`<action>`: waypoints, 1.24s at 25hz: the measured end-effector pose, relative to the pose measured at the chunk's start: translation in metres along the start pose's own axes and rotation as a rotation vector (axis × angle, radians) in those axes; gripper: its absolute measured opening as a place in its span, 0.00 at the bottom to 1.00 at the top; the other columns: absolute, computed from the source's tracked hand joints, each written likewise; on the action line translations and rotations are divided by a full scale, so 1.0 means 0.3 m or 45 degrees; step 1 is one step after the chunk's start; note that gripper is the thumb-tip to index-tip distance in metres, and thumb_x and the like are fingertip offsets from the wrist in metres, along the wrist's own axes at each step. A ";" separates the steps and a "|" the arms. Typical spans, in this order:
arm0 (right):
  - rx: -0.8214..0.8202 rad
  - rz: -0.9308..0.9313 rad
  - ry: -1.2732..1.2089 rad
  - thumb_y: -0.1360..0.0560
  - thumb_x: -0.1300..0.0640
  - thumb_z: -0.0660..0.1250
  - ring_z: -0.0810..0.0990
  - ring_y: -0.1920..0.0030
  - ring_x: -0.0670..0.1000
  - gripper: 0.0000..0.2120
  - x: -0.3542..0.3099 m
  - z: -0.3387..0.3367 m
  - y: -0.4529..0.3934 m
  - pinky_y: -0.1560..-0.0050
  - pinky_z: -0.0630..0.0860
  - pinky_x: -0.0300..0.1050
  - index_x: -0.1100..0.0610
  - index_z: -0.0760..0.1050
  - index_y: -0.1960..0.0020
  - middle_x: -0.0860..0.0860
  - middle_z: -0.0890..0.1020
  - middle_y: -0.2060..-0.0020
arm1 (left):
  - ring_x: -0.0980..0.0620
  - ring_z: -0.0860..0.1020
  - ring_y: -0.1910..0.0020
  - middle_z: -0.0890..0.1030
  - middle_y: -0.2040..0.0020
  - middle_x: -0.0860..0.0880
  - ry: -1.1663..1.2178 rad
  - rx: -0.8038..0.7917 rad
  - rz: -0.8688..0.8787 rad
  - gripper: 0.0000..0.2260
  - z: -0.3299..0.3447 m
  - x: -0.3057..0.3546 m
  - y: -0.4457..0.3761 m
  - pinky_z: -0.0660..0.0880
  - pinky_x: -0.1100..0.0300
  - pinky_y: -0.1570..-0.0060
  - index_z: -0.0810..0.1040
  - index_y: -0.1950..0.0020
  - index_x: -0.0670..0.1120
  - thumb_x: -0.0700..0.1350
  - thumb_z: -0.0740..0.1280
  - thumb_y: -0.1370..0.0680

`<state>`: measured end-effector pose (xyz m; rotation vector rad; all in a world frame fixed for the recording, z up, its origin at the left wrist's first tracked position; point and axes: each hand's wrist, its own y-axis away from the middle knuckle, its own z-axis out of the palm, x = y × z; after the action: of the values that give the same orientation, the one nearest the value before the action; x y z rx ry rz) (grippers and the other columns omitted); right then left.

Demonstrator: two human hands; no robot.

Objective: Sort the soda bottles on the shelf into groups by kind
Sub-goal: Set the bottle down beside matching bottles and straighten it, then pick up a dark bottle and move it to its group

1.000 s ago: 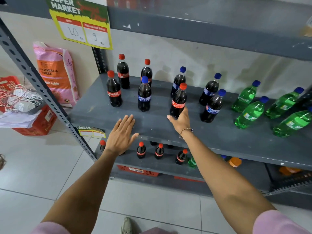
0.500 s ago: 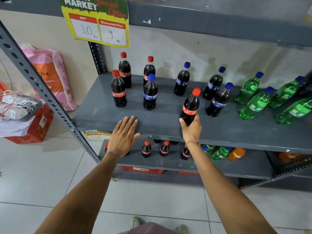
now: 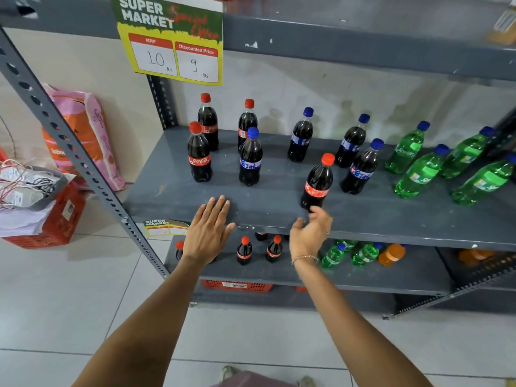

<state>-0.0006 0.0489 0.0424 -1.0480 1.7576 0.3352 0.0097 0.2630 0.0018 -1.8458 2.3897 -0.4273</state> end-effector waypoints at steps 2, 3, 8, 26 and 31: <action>-0.198 -0.127 -0.053 0.32 0.73 0.62 0.75 0.58 0.53 0.14 -0.062 0.054 0.064 0.50 0.76 0.51 0.62 0.76 0.49 0.53 0.73 0.58 | 0.42 0.63 0.27 0.66 0.27 0.42 -0.004 0.001 0.013 0.28 0.004 -0.003 0.000 0.51 0.52 0.28 0.65 0.28 0.41 0.57 0.43 0.18; -0.286 -0.175 -0.059 0.30 0.72 0.62 0.76 0.59 0.53 0.13 -0.103 0.090 0.066 0.50 0.77 0.52 0.62 0.76 0.49 0.55 0.75 0.57 | 0.42 0.63 0.27 0.66 0.27 0.42 -0.004 0.003 0.020 0.28 0.006 -0.006 0.000 0.52 0.52 0.28 0.65 0.28 0.41 0.57 0.44 0.18; -0.522 -0.092 -0.011 0.30 0.60 0.69 0.74 0.42 0.60 0.22 -0.246 0.271 -0.066 0.38 0.70 0.53 0.67 0.68 0.40 0.63 0.75 0.44 | 0.43 0.63 0.27 0.67 0.28 0.42 0.007 0.041 -0.001 0.27 0.009 -0.002 0.002 0.54 0.51 0.28 0.66 0.28 0.41 0.57 0.48 0.19; -0.272 0.116 -0.032 0.29 0.61 0.69 0.71 0.39 0.62 0.22 -0.174 0.371 -0.167 0.36 0.68 0.56 0.67 0.66 0.39 0.64 0.74 0.42 | 0.44 0.64 0.28 0.68 0.28 0.43 0.022 0.096 0.016 0.26 0.037 -0.023 -0.004 0.56 0.51 0.28 0.68 0.29 0.42 0.57 0.52 0.19; -0.085 0.246 -0.068 0.27 0.64 0.66 0.68 0.36 0.63 0.25 -0.152 0.333 -0.223 0.35 0.64 0.52 0.68 0.61 0.34 0.65 0.69 0.38 | 0.44 0.63 0.27 0.68 0.28 0.43 0.032 0.103 0.019 0.25 0.039 -0.021 -0.004 0.56 0.51 0.28 0.68 0.29 0.42 0.57 0.53 0.20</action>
<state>0.1181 0.0970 0.0536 -0.9094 1.8138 0.5410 0.0154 0.2669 -0.0098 -1.7977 2.3633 -0.5410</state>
